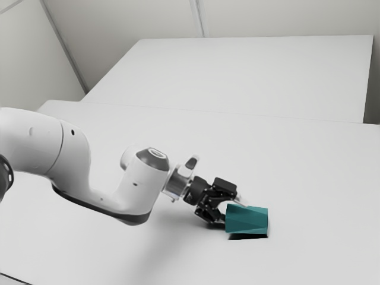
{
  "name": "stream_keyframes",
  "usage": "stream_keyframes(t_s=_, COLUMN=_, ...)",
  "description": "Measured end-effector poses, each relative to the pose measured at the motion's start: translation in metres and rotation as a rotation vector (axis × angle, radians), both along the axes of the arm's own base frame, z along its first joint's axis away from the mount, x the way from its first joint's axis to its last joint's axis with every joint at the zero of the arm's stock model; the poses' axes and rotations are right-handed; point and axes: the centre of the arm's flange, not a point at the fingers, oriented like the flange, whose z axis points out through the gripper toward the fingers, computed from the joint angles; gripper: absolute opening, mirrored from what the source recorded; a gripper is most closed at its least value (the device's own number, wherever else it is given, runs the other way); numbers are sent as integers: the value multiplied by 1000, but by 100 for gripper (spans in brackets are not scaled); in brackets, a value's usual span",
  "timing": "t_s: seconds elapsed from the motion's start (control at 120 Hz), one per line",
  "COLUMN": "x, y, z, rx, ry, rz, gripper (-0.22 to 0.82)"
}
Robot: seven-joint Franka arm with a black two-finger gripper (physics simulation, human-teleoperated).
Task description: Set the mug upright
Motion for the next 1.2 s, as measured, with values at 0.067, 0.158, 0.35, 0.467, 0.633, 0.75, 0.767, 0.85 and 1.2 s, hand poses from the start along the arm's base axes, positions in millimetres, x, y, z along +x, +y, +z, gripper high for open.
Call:
stream_keyframes(t_s=0.067, x=0, y=0, z=0, rx=-10, ry=-18, rz=-11, gripper=51)
stream_keyframes(t_s=0.158, x=-1, y=-3, z=0, rx=-25, ry=-38, rz=-21, gripper=39)
stream_keyframes(t_s=0.35, x=-1, y=-5, z=-4, rx=-45, ry=-71, rz=-37, gripper=18)
stream_keyframes(t_s=0.467, x=2, y=-6, z=0, rx=-53, ry=-105, rz=-47, gripper=5)
stream_keyframes(t_s=0.633, x=2, y=-8, z=-1, rx=-71, ry=-142, rz=-50, gripper=-9)
stream_keyframes(t_s=0.75, x=3, y=-9, z=3, rx=-80, ry=-179, rz=-55, gripper=-13)
stream_keyframes(t_s=0.767, x=3, y=-9, z=3, rx=-80, ry=-184, rz=-56, gripper=-14)
stream_keyframes(t_s=0.85, x=1, y=-16, z=11, rx=-86, ry=-215, rz=-69, gripper=-16)
stream_keyframes(t_s=1.2, x=8, y=13, z=111, rx=268, ry=-483, rz=-355, gripper=-18)
